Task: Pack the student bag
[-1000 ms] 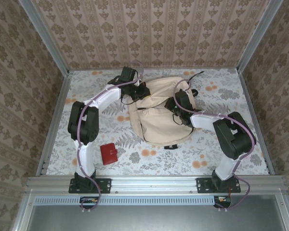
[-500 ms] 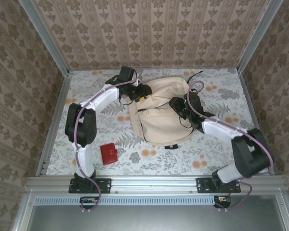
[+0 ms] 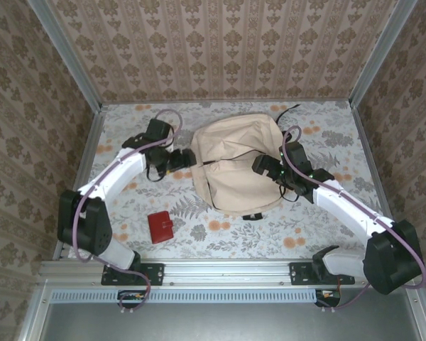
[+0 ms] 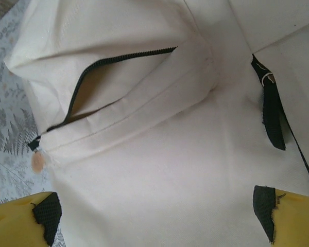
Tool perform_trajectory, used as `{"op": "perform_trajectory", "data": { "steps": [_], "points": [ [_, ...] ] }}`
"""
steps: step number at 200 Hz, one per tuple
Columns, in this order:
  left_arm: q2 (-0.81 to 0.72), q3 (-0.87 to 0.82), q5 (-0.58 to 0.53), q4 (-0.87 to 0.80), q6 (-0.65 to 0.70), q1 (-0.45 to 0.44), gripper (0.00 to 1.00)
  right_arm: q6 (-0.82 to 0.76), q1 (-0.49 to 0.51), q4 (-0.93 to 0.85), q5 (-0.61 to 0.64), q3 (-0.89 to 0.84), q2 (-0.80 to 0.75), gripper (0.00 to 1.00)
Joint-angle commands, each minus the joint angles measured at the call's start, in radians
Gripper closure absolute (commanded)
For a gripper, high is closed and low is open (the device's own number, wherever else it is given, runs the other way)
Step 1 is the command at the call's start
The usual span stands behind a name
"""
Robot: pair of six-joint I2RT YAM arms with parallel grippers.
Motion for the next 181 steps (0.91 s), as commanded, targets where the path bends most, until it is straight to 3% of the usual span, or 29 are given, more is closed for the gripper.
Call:
{"op": "perform_trajectory", "data": {
  "steps": [1,17,39,79,122,154,181],
  "points": [
    [-0.088,-0.103,-0.126,-0.137,0.025,0.016,0.12,-0.074,0.022,-0.089,0.015,0.066,-0.028,0.00],
    [-0.160,-0.210,-0.135,-0.154,-0.024,0.048,0.10,-0.078,0.041,-0.099,0.015,0.084,-0.022,0.00],
    [-0.262,-0.376,-0.013,-0.119,-0.071,0.144,0.06,-0.089,0.087,-0.109,-0.006,0.115,0.010,0.01],
    [-0.426,-0.518,0.008,-0.156,-0.121,0.234,0.12,-0.086,0.198,-0.112,-0.041,0.195,0.136,0.03],
    [-0.426,-0.603,0.072,-0.110,-0.165,0.228,0.37,-0.058,0.260,-0.097,-0.057,0.248,0.236,0.05],
    [-0.416,-0.603,0.016,-0.127,-0.180,0.192,0.41,-0.058,0.269,-0.103,-0.063,0.260,0.244,0.05],
    [-0.380,-0.617,0.041,-0.052,-0.227,0.119,0.50,-0.057,0.269,-0.109,-0.066,0.263,0.250,0.06]
  ]
}}
